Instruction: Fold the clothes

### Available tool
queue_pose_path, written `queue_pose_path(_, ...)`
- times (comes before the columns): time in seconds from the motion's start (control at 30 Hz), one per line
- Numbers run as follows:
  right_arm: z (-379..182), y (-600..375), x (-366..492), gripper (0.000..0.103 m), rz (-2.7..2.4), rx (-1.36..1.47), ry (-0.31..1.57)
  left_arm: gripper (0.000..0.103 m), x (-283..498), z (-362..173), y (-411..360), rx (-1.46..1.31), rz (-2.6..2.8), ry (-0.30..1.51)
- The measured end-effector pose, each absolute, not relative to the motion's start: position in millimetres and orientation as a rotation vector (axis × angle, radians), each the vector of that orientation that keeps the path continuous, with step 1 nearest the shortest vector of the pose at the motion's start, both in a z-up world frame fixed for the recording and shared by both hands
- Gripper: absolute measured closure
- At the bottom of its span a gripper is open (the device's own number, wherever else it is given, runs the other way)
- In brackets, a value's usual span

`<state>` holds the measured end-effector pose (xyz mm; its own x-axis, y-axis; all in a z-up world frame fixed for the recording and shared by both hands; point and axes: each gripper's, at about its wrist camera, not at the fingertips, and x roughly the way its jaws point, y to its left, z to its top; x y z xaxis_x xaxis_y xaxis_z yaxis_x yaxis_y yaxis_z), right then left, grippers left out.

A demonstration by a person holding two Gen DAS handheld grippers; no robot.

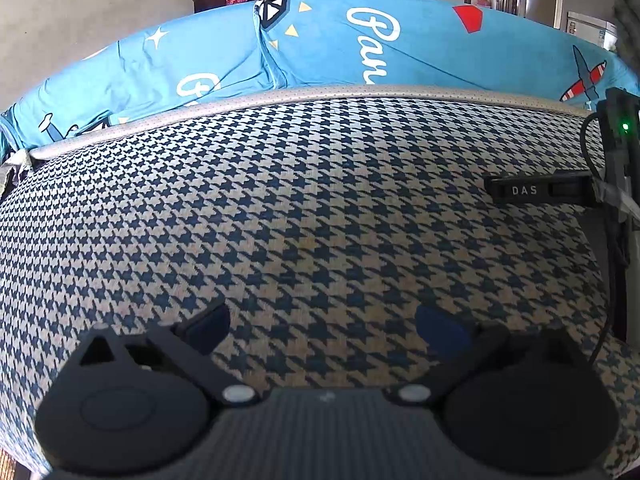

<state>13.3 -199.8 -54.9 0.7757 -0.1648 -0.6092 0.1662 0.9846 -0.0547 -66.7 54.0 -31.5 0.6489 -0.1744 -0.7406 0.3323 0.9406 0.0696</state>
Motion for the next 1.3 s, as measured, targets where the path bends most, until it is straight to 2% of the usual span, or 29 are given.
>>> queue_pose_path(0.4, -54, -200, 13, 0.000, -0.179, 0.003, 0.659, 0.000, -52, -42, 50, 0.176, -0.231, 0.889)
queue_pose_path(1.3, -54, -200, 12, 0.000, -0.178, 0.001, 0.660, 0.000, -39, -47, 57, 0.160, -0.134, 0.909)
